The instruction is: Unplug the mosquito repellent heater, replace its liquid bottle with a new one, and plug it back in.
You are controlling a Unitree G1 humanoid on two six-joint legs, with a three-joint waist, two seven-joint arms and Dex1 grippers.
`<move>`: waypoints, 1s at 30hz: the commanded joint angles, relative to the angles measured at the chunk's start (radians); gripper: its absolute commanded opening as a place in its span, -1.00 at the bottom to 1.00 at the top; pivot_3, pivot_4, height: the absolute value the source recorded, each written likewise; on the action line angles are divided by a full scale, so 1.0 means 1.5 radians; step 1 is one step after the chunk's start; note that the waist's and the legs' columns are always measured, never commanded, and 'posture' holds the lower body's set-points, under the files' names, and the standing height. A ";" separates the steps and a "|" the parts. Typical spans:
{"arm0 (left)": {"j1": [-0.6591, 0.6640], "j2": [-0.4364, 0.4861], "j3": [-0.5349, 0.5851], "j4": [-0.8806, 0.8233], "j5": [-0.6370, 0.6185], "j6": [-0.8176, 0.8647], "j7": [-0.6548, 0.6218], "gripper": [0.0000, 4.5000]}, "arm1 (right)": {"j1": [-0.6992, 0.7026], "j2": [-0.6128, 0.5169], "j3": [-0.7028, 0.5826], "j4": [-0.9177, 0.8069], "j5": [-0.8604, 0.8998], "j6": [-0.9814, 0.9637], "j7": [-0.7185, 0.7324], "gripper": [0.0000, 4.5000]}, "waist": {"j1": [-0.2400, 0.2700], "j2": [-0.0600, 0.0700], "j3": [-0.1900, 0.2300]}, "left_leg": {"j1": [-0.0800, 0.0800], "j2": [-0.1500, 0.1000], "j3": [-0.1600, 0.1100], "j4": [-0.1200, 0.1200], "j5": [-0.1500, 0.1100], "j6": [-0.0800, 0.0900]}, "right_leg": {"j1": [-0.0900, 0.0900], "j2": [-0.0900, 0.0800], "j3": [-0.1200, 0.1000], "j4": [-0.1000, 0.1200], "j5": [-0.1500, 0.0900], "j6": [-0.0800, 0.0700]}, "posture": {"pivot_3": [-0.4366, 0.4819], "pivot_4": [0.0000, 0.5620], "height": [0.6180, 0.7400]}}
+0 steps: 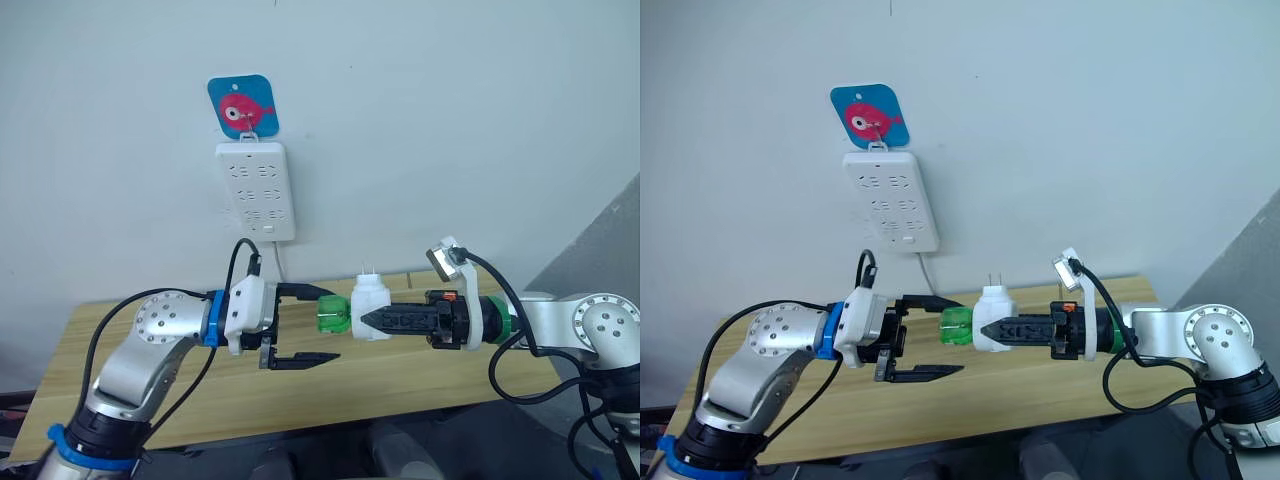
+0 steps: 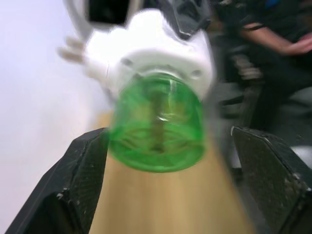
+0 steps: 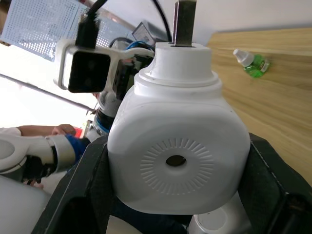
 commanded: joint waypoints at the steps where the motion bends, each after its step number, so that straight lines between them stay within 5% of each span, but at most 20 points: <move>1: 0.000 -0.027 0.021 0.027 0.034 -0.145 0.009 0.86 | -0.002 -0.005 -0.022 -0.004 0.030 -0.011 -0.004 0.34 | 0.000 0.000 0.000 | 0.000 0.000 0.000 0.000 0.000 0.000 | 0.000 0.000 0.000 0.000 0.000 0.000 | -0.39 -0.69 1.00; 7: -0.011 -0.051 -0.010 0.062 0.029 -0.206 0.001 0.86 | -0.006 -0.005 -0.020 -0.001 0.030 -0.008 -0.007 0.34 | 0.000 0.000 0.000 | 0.000 0.000 0.000 0.000 0.000 0.000 | 0.000 0.000 0.000 0.000 0.000 0.000 | -0.39 -0.69 1.00; 14: -0.024 -0.037 -0.032 0.056 0.010 -0.171 -0.014 0.03 | -0.005 -0.002 -0.021 -0.002 0.038 -0.013 -0.012 0.34 | -0.002 0.000 0.000 | 0.000 0.000 0.000 0.000 0.000 0.000 | 0.000 0.000 0.000 0.000 0.000 0.000 | -0.40 -0.68 1.00; 16: -0.029 -0.023 -0.036 0.043 -0.005 -0.134 -0.022 0.00 | -0.006 -0.002 -0.021 -0.003 0.036 -0.011 -0.011 0.34 | -0.003 0.000 0.000 | 0.000 0.000 0.000 0.000 0.000 0.000 | 0.000 0.000 0.000 0.000 0.000 0.000 | -0.40 -0.68 1.00; 19: -0.041 0.020 -0.042 0.011 -0.033 -0.016 -0.027 0.00 | -0.008 -0.004 -0.021 -0.007 0.028 -0.006 -0.005 0.34 | -0.005 0.000 0.000 | 0.000 0.000 0.000 0.000 0.000 0.000 | 0.000 0.000 0.000 0.000 0.000 0.000 | -0.41 -0.67 1.00; 23: -0.108 0.105 -0.045 -0.028 -0.196 0.418 0.063 0.00 | -0.012 -0.011 -0.024 -0.028 -0.011 0.016 0.041 0.34 | -0.006 0.000 0.000 | 0.000 0.000 -0.001 0.000 0.000 0.000 | 0.000 0.000 -0.001 0.000 0.000 0.000 | -0.40 -0.67 1.00; 25: -0.156 0.154 -0.054 -0.018 -0.283 0.585 0.036 0.00 | -0.015 -0.012 -0.025 -0.045 -0.029 0.025 0.070 0.34 | -0.006 -0.001 0.002 | 0.000 0.000 -0.002 0.000 0.000 0.000 | 0.000 0.000 -0.002 0.000 0.000 0.000 | -0.38 -0.68 1.00; 30: -0.215 0.157 -0.038 0.009 -0.342 0.692 0.036 0.00 | -0.018 -0.014 -0.027 -0.064 -0.052 0.032 0.112 0.34 | -0.006 0.000 0.004 | 0.000 0.000 -0.002 -0.001 0.000 0.000 | 0.000 0.000 -0.002 0.000 0.000 0.000 | -0.38 -0.68 1.00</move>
